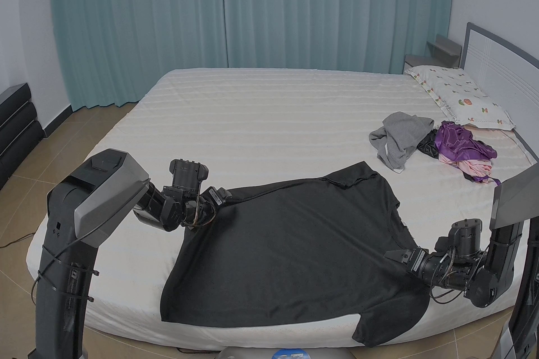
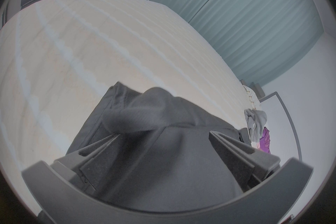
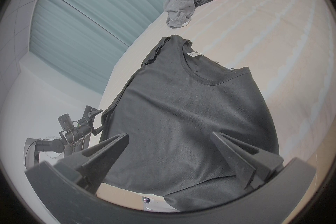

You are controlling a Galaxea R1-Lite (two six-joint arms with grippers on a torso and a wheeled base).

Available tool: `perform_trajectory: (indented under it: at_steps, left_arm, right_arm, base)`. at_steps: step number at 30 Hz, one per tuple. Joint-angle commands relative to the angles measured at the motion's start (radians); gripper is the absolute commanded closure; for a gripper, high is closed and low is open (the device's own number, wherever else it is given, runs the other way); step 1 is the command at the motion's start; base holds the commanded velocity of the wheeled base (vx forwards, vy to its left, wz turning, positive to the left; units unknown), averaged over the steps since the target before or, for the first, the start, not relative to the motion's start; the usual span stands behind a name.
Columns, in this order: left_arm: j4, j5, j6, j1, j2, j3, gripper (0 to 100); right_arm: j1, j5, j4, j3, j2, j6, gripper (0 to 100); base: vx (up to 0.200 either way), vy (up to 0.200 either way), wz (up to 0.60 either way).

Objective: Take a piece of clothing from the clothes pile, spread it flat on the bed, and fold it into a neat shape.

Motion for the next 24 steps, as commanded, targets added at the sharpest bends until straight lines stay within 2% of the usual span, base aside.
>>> perform_trajectory:
  at_steps: [1, 3, 10, 24]
  left_arm:
    - [0.040, 0.005, -0.003, 0.030, 0.063, -0.122, 0]
    - [0.028, 0.018, -0.017, 0.047, 0.079, -0.158, 0]
    - [-0.024, 0.033, -0.186, 0.128, 0.086, -0.253, 0]
    - [-0.049, 0.018, -0.184, 0.149, 0.097, -0.256, 0]
  right_arm:
    - [-0.002, -0.025, -0.002, -0.003, 0.004, -0.001, 0]
    - [-0.002, -0.025, -0.002, -0.005, 0.003, -0.001, 0]
    - [-0.007, -0.025, -0.003, -0.008, 0.007, -0.001, 0]
    - [-0.004, -0.027, -0.042, 0.000, 0.029, -0.001, 0]
  base:
    - [0.000, 0.000, 0.00]
    - [0.000, 0.000, 0.00]
    - [0.000, 0.000, 0.00]
    - [0.000, 0.000, 0.00]
